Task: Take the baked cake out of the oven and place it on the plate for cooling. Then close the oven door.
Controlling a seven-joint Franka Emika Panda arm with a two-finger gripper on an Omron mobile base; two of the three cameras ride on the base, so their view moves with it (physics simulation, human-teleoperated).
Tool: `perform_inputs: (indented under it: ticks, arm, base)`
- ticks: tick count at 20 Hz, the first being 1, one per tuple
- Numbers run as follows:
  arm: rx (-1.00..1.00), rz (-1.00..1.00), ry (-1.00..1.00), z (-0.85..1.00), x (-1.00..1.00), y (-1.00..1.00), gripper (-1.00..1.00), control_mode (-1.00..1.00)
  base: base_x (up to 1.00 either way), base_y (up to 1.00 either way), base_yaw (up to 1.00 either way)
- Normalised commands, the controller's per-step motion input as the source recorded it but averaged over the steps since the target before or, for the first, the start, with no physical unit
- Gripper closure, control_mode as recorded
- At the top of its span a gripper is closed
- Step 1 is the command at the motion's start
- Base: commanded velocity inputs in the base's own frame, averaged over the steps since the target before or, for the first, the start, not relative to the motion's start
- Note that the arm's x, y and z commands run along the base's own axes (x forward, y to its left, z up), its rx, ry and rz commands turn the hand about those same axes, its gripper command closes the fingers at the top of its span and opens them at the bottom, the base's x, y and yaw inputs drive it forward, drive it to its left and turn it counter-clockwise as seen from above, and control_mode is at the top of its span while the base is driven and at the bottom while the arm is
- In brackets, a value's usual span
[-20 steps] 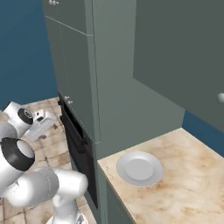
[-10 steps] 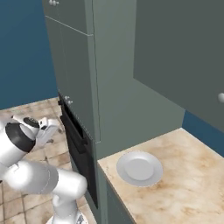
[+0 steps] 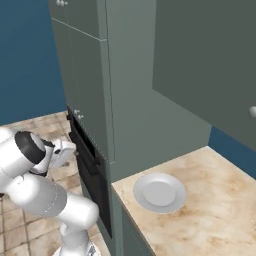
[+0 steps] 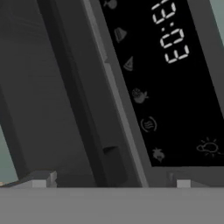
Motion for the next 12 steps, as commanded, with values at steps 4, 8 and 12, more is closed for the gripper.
perform_inputs:
  ticks: [4,8,12]
  arm:
    - [0.00,-0.01,-0.03,-0.17,0.06,-0.28,-1.00,-1.00]
    - [0.00,-0.01,-0.01,-0.19,0.09,-0.19,-1.00,-1.00]
    - [0.00,-0.01,0.00,-0.20,0.15,-0.09,-1.00,-1.00]
  base:
    - [0.00,0.00,0.00]
    - [0.00,0.00,0.00]
    - [0.00,0.00,0.00]
